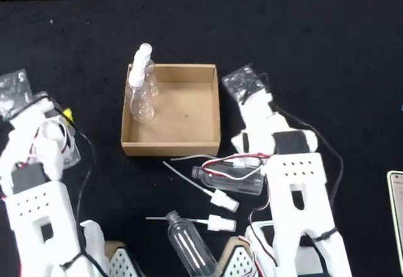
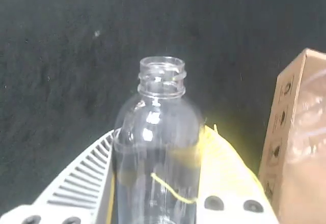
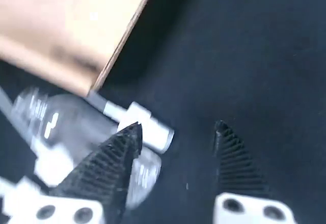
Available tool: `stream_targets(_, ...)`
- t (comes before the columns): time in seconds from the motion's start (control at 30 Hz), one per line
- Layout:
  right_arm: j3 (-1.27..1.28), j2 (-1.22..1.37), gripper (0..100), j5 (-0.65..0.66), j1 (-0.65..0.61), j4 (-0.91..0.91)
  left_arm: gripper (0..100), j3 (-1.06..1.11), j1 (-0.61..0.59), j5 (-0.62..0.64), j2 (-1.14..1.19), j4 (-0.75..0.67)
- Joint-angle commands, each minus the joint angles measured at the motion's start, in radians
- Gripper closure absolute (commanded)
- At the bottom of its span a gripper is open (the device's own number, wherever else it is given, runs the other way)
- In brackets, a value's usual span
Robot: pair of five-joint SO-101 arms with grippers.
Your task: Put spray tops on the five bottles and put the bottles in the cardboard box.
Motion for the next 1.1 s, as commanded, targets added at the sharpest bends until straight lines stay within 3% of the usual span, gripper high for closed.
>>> stream_targets(0.0, -0.07, -0.054, 79.0, 0.213, -0.044, 0.166, 96, 0.082, 0.015, 0.02, -0.104, -0.083)
stream_targets(0.17, -0.065, -0.054, 79.1, 0.354, -0.12, 0.307, 96, 0.197, 0.018, 0.04, -0.232, -0.132)
stream_targets(0.37, -0.019, -0.054, 85.3, 0.362, -0.264, 0.313, 96, 0.274, 0.016, 0.092, -0.361, -0.124)
stream_targets(0.63, -0.033, 0.002, 85.3, 0.42, 0.031, -0.021, 96, 0.328, 0.015, 0.091, -0.448, -0.123)
stream_targets(0.8, -0.039, 0.2, 82.5, 0.535, 0.044, -0.046, 96, 0.331, 0.016, 0.095, -0.451, -0.123)
stream_targets(1.07, -0.033, 0.401, 76.9, 0.601, 0.04, -0.195, 96, 0.331, 0.018, 0.095, -0.445, -0.123)
